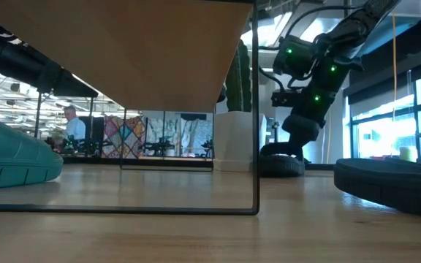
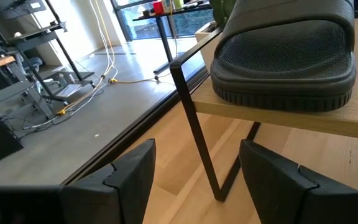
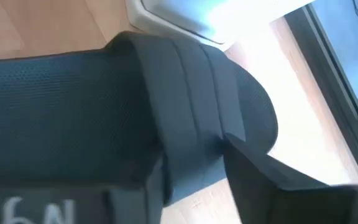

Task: Pick and place slides into the shelf
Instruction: Put the black slides on the shelf

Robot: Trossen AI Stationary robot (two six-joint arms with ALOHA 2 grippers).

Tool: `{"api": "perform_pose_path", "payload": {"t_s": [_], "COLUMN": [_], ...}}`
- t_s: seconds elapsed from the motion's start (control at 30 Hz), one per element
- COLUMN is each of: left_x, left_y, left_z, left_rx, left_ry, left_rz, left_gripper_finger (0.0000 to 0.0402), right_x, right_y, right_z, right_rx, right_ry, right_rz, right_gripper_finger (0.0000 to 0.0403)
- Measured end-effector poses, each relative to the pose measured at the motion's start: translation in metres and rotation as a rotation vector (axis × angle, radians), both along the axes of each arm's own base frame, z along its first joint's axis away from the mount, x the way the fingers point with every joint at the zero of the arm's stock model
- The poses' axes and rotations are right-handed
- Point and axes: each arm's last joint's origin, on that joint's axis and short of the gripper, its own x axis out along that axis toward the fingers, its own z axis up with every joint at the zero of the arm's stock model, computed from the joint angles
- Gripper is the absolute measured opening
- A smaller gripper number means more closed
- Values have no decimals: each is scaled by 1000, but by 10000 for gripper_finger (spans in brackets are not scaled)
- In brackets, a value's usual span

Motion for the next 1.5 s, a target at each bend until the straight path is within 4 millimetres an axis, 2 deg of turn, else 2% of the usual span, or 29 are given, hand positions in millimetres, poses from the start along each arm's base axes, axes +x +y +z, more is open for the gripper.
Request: {"api": "perform_pose_path", "payload": {"t_s": [0.23,0.43,0.57,0.93,1.07,1.3,1.4,1.5], "left_x": [0,0,0,0,0,0,0,0], "left_y": [0,0,0,0,0,0,0,0], "left_z": [0,0,0,0,0,0,0,0], "left_rx": [1,1,1,1,1,1,1,1], "left_ry": [0,0,0,0,0,0,0,0], "left_rz": [3,3,4,4,4,3,3,4], "left_gripper_finger": [225,225,225,225,225,225,225,225], "right_x": [0,0,1,17,21,25,27,34], "right_y": [0,2,6,34,48,71,81,88], "right_z": [1,2,14,86,120,186,204,213], "right_rx": [-6,56,106,374,345,281,225,109], "right_ry": [-4,-14,16,117,158,88,49,7], "right_rz": [-3,36,67,275,411,556,666,839], "right_gripper_finger": [22,12,12,12,12,12,12,12]}}
